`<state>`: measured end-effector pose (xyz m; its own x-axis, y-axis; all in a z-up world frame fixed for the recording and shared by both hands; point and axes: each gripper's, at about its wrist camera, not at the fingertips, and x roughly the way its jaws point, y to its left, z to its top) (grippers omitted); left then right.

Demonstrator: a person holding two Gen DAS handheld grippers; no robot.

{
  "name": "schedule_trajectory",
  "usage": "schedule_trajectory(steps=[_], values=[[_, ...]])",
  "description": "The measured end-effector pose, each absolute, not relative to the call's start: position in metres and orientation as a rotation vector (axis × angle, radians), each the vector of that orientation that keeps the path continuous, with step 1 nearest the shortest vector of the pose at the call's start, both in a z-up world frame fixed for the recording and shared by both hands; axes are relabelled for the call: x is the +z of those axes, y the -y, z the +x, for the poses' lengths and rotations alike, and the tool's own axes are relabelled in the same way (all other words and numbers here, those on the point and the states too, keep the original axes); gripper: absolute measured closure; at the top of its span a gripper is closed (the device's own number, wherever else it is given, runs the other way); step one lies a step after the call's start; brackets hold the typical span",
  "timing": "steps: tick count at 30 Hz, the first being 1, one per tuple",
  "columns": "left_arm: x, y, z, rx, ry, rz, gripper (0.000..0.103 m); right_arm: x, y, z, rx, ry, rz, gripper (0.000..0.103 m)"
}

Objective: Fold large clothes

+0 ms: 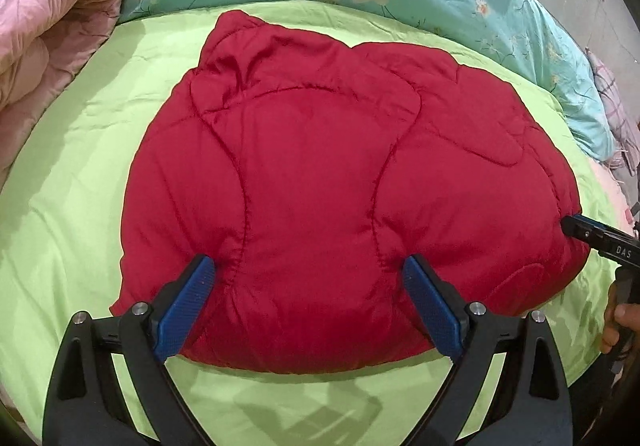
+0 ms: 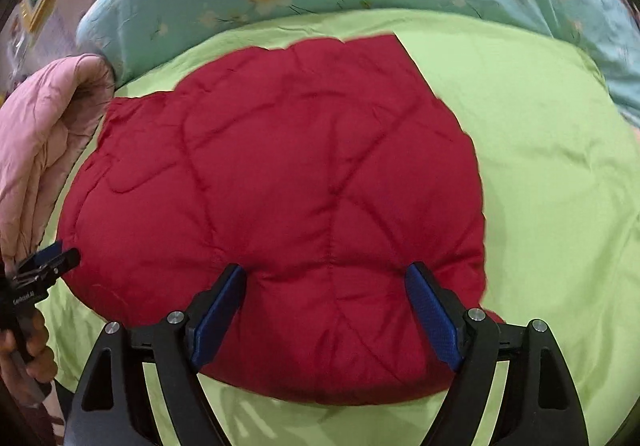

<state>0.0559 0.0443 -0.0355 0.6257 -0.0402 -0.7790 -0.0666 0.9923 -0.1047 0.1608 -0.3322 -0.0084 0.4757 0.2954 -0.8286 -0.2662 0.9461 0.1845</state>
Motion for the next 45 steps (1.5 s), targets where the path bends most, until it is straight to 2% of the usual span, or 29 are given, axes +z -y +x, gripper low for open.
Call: schedule_trajectory(steps=[6,14,23,28,33,45], values=[[-0.046,-0.052,0.060,-0.010,-0.912,-0.137,0.000,-0.018,0.339,0.157,0.343,-1.028,0.067,0.020],[-0.048,-0.046,0.060,0.026,-0.915,-0.111,0.000,-0.023,0.341,0.158,0.349,-1.016,0.099,0.019],[-0.047,-0.042,0.062,0.050,-0.927,-0.096,0.000,0.033,0.316,0.151,0.406,-0.871,0.072,0.020],[-0.046,-0.043,0.062,0.047,-0.930,-0.094,0.000,0.003,0.304,0.175,0.354,-0.956,-0.012,0.019],[-0.047,-0.042,0.064,0.049,-0.931,-0.086,0.000,-0.018,0.320,0.184,0.333,-0.973,0.052,0.017],[-0.025,-0.055,0.046,0.062,-0.885,-0.141,0.001,0.006,0.336,0.171,0.327,-0.944,0.103,0.018]])
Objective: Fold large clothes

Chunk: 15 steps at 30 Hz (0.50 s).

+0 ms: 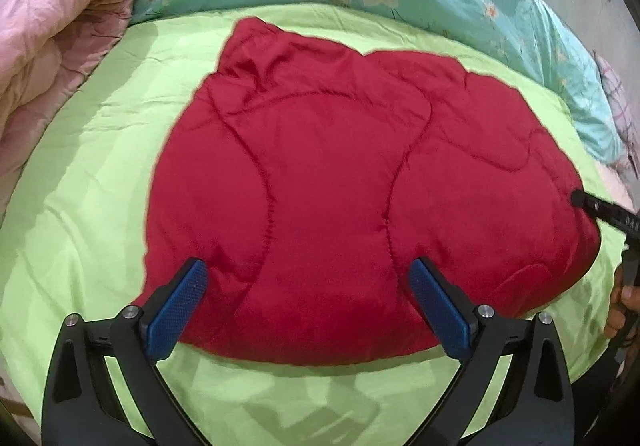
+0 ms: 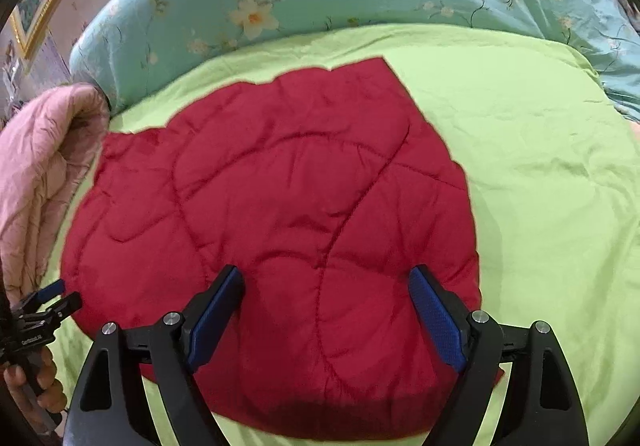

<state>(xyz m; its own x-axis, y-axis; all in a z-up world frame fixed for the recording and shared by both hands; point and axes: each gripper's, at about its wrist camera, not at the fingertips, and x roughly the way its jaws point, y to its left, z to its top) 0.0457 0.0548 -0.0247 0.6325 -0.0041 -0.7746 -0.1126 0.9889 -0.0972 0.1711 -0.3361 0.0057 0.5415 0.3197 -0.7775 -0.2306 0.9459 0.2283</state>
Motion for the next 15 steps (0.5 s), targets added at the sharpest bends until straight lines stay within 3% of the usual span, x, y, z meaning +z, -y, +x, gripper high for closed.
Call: schedule_trajectory(steps=[9,15], values=[[0.007,-0.060,0.054,0.003,-0.776,-0.215,0.003,0.029,0.320,0.174,0.428,-0.884,0.105,0.019],[-0.011,-0.045,0.082,-0.009,-0.855,-0.163,0.006,0.006,0.298,0.196,0.405,-0.951,0.031,0.019]])
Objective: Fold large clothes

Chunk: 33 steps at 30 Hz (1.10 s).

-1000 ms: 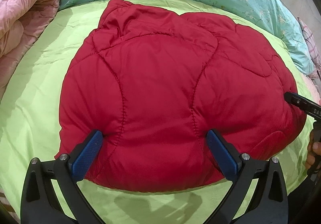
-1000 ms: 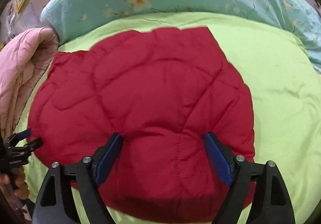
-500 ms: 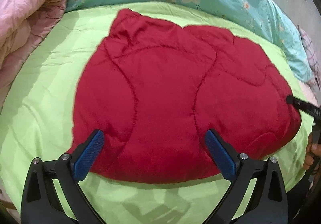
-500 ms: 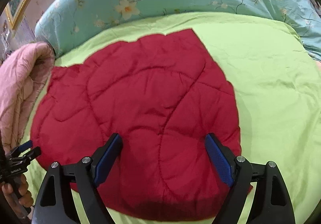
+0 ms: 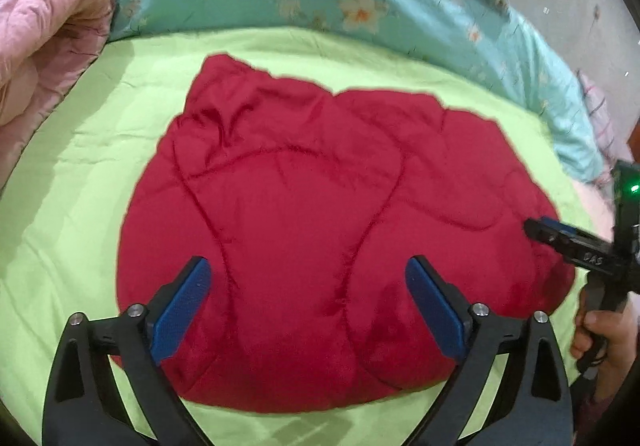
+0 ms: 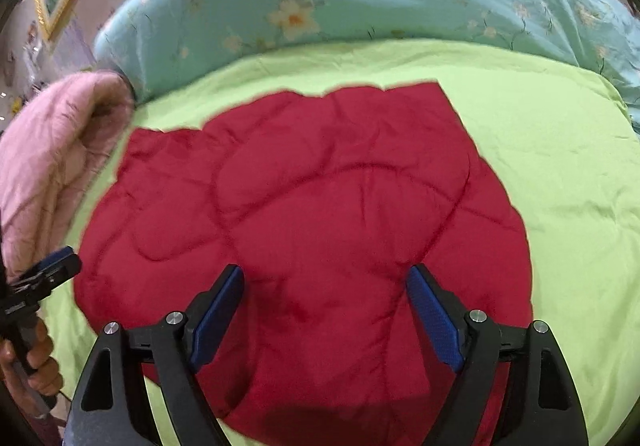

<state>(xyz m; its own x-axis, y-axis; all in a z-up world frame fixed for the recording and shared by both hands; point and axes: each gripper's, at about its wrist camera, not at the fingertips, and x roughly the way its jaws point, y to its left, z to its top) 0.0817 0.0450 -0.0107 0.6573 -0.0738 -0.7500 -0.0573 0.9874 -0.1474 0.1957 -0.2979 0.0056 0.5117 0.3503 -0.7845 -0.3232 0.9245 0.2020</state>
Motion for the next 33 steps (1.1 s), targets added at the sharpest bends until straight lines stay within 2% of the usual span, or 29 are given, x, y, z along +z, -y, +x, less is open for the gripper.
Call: schedule_trajectory(steps=[3,10,20,33], values=[[-0.023,-0.042,0.088,0.010,-0.880,-0.133,0.006,0.000,0.299,0.198,0.387,-0.951,0.018,0.018],[-0.009,-0.044,0.070,-0.003,-0.860,-0.143,0.006,0.015,0.310,0.181,0.397,-0.940,0.063,0.019],[-0.007,-0.029,0.026,-0.002,-0.856,-0.126,0.006,0.033,0.312,0.111,0.462,-0.901,0.045,0.017],[-0.038,-0.006,-0.021,0.005,-0.954,-0.056,0.006,0.008,0.315,0.037,0.420,-0.943,0.010,0.017]])
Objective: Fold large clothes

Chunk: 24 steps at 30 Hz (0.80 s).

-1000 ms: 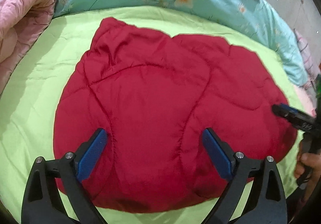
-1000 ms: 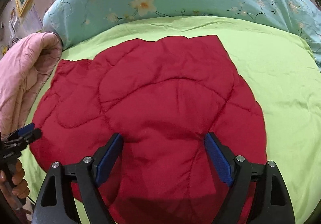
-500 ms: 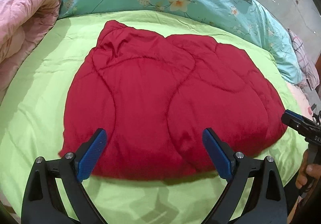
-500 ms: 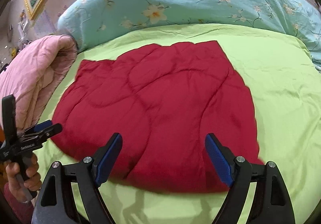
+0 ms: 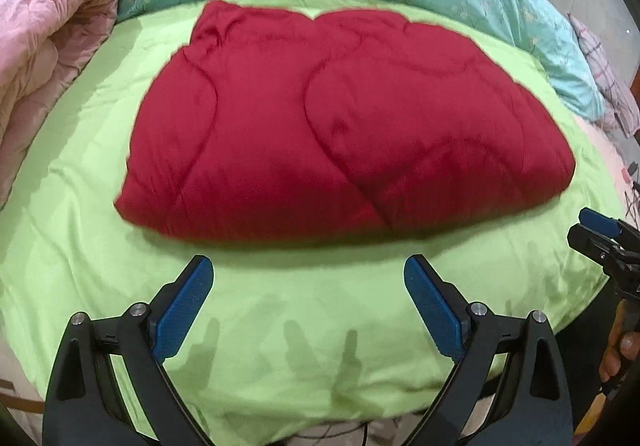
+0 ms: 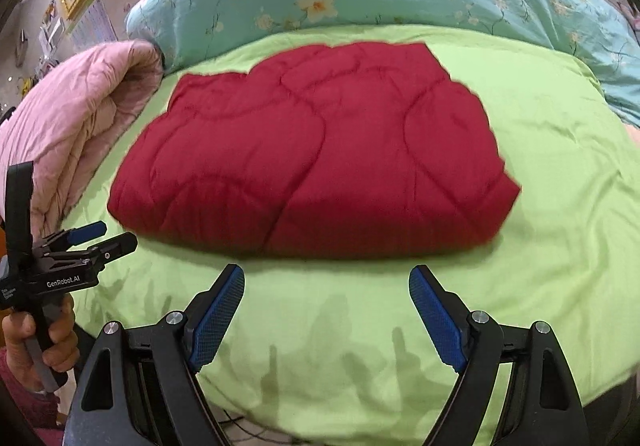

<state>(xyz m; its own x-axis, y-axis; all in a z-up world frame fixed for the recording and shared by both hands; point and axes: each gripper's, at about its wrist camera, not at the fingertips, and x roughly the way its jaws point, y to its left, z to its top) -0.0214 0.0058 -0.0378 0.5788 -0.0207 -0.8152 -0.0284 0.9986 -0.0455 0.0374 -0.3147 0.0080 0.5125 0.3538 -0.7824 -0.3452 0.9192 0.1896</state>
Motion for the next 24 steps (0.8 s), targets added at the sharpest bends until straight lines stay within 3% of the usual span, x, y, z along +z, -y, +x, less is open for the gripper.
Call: schedule_trajectory(steps=[14,24], values=[[-0.005,-0.002,-0.037,0.086,-0.856,0.031,0.002,0.028,0.304,0.023,0.420,-0.897,-0.042,0.015],[-0.009,-0.004,-0.012,0.139,-0.852,0.026,0.002,0.017,0.296,0.045,0.405,-0.898,-0.028,0.012]])
